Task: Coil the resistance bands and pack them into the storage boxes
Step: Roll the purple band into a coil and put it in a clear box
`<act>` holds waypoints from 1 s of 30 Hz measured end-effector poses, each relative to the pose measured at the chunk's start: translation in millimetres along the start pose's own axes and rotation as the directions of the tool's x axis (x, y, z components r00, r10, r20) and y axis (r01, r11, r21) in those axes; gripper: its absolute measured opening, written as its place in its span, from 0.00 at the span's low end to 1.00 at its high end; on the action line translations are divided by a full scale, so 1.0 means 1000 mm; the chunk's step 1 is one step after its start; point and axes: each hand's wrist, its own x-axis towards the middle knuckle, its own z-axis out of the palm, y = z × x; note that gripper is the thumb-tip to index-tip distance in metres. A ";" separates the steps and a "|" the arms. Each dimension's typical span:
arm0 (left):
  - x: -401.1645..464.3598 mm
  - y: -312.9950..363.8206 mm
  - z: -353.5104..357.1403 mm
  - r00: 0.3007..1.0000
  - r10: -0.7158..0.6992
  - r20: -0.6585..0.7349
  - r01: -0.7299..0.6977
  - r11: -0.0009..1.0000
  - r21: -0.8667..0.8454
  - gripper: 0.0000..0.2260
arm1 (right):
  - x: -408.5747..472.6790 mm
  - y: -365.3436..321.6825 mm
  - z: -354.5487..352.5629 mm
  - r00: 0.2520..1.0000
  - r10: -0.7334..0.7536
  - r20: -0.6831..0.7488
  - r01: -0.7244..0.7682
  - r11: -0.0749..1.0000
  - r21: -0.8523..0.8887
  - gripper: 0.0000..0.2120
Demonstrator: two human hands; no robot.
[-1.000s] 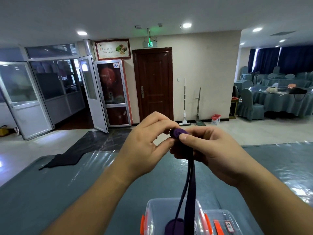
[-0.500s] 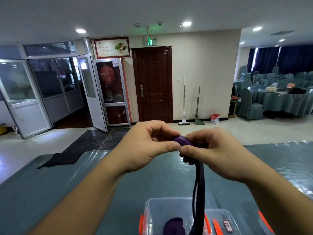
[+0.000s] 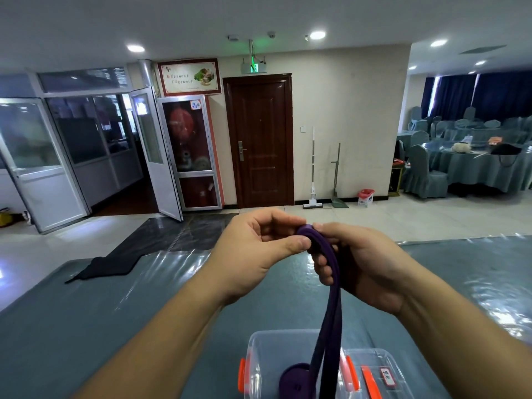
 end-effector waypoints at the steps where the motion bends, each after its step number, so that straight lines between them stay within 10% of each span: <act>1: 0.000 0.001 -0.002 1.000 -0.019 0.012 0.019 1.000 0.011 0.12 | 0.001 0.002 0.001 1.000 -0.012 -0.009 0.013 1.000 0.020 0.14; 11: 0.004 0.017 -0.008 0.969 -0.058 0.240 -0.147 0.647 0.748 0.09 | 0.005 0.009 -0.004 0.998 -0.054 0.019 0.057 0.900 -0.432 0.19; 22: 0.004 -0.004 -0.009 0.998 0.000 0.063 -0.006 0.995 0.102 0.08 | 0.001 0.018 -0.012 0.986 -0.148 0.077 0.149 0.989 0.004 0.12; 30: -0.001 -0.026 0.031 0.994 -0.111 -0.007 0.100 0.913 -0.395 0.15 | 0.003 0.028 0.009 0.986 -0.107 0.126 0.075 0.969 0.235 0.18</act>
